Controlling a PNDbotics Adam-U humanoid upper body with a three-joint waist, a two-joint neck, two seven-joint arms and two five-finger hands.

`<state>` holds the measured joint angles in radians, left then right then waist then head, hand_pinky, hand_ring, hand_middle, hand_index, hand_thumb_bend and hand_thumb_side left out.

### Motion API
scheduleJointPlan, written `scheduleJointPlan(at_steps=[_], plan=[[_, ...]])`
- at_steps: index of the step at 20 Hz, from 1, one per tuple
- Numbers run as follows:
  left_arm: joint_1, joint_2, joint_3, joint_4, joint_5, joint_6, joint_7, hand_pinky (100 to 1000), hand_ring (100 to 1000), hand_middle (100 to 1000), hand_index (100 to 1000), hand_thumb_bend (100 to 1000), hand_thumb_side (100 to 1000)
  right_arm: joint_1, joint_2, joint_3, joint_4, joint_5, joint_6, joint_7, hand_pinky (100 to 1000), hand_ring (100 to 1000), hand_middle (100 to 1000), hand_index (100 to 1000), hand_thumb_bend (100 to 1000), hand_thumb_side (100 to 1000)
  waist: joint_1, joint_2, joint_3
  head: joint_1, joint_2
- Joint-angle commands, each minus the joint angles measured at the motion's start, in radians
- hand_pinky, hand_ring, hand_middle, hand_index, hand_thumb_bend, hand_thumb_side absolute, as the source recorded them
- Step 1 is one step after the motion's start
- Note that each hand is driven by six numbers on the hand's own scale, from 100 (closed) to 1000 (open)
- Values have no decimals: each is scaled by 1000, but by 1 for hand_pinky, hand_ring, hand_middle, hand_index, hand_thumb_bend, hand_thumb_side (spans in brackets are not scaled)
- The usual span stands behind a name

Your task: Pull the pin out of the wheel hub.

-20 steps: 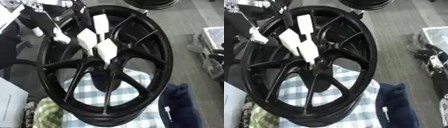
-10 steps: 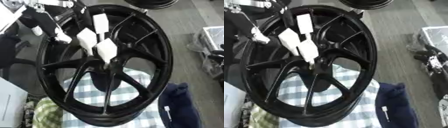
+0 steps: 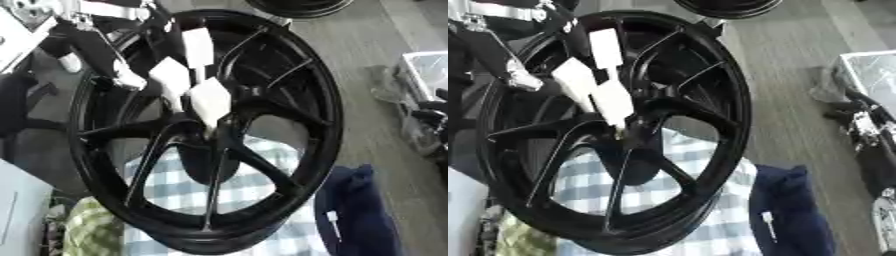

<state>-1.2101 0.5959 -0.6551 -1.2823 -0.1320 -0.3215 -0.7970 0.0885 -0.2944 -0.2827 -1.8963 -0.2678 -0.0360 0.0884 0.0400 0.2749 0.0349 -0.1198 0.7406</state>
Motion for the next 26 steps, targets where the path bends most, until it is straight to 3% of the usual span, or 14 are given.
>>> scheduleJointPlan(at_steps=[1, 7, 15, 26], plan=[[-29, 6, 2, 1, -6, -118, -110, 817, 796, 745, 802, 416, 470, -4, -10, -5, -8, 3, 2, 0, 984, 758, 714, 874, 100, 628, -2, -13, 0, -2, -16], [-33, -4, -6, 11, -21, -128, -110, 816, 795, 745, 800, 413, 446, -6, -8, -5, -5, 3, 3, 3, 985, 758, 714, 875, 100, 633, -3, -12, 0, 5, -16], [-35, -14, -10, 20, -29, -135, -110, 808, 787, 732, 783, 348, 346, -6, -5, -5, -3, 4, 5, 6, 986, 759, 715, 876, 100, 639, -4, -9, 1, 11, -17], [-35, -17, -11, 23, -15, -121, -110, 772, 738, 642, 685, 253, 237, -8, -1, -5, 1, 9, 8, 5, 988, 760, 716, 877, 100, 647, -3, -6, 1, 18, -19]])
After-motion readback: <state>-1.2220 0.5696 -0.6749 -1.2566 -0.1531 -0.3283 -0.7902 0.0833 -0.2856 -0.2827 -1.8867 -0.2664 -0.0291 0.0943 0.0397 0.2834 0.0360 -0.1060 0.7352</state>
